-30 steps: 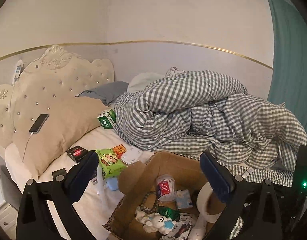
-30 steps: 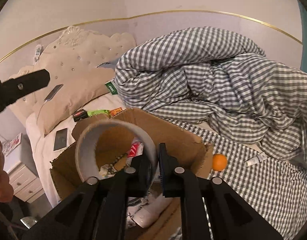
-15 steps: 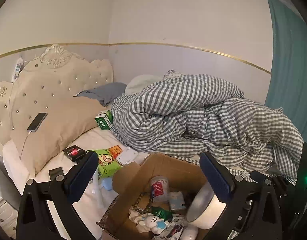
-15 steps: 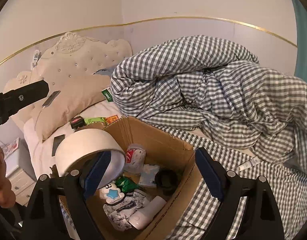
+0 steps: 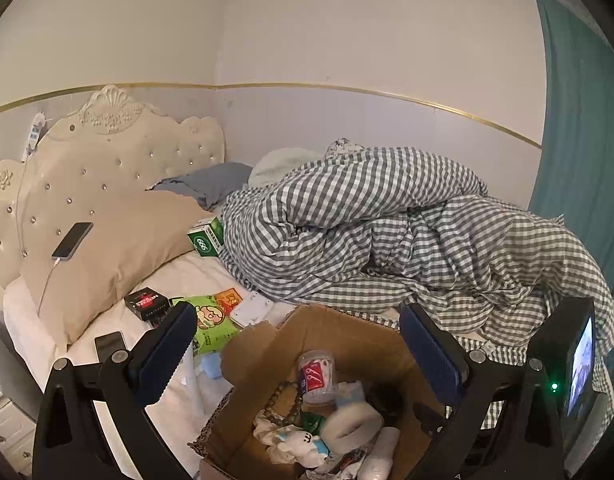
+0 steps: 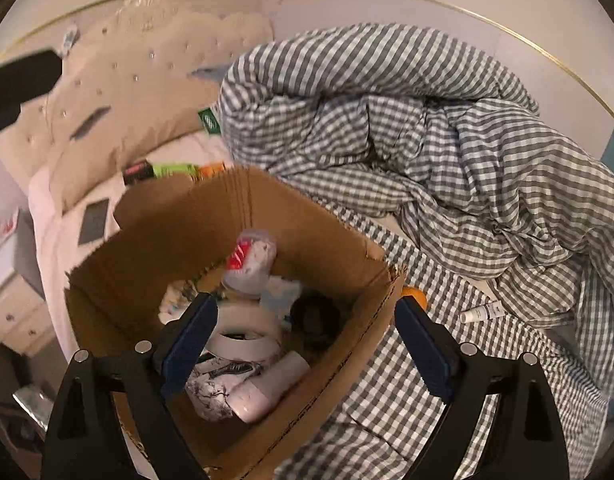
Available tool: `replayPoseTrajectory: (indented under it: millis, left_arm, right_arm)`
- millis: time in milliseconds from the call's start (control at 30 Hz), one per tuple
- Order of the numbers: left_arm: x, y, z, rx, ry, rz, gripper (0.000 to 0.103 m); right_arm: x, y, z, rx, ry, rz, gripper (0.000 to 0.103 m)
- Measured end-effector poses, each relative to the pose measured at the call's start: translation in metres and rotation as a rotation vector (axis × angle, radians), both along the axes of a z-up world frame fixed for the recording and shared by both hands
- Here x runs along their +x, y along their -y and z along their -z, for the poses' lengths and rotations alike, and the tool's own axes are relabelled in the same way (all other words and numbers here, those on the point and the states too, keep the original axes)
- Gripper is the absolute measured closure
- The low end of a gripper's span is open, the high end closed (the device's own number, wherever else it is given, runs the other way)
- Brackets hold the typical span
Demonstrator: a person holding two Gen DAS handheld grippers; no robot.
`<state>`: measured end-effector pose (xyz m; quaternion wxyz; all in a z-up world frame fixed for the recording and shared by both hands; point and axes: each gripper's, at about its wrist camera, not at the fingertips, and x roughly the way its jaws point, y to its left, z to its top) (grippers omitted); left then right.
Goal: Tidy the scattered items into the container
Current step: 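Lower the tape roll into the cardboard box and open right tool, then move both tools back over the orange ball and white tube on the sheet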
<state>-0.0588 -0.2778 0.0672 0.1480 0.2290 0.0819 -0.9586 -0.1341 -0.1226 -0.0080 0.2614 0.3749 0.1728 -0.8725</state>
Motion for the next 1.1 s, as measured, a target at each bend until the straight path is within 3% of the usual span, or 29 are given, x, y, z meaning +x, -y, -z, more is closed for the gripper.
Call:
replayPoseTrajectory:
  millis: [167,233,333,367,467,633,800,1100]
  left_arm:
    - [-0.001,0.002,0.004,0.012,0.006,-0.002,0.000]
    - [-0.001,0.000,0.004,0.008,0.006,-0.001,0.000]
    - [-0.001,-0.006,0.002,0.002,-0.002,-0.002,0.000]
    - [-0.001,-0.008,0.001,0.000,-0.004,-0.001,0.000]
    - [-0.004,-0.016,0.001,-0.002,-0.007,0.008,0.000]
    - [-0.019,-0.044,0.007,0.011,0.002,0.044,0.000]
    - [-0.050,-0.098,0.022,0.008,0.023,0.124,0.000]
    - [-0.125,-0.213,0.084,0.009,0.116,0.255,0.000]
  right_arm:
    - [0.002,-0.007,-0.004,-0.027,-0.017,0.012,0.012]
    - [0.005,-0.016,-0.015,-0.071,-0.075,0.032,0.013]
    - [0.024,-0.051,-0.046,-0.217,-0.298,0.125,0.012]
    - [0.031,-0.063,-0.053,-0.265,-0.363,0.154,0.004]
    - [0.044,-0.100,-0.070,-0.393,-0.474,0.225,0.000]
    - [0.034,-0.151,-0.072,-0.409,-0.468,0.312,0.000]
    - [0.021,-0.212,-0.061,-0.417,-0.448,0.402,0.000]
    - [-0.013,-0.319,-0.026,-0.403,-0.385,0.549,0.000]
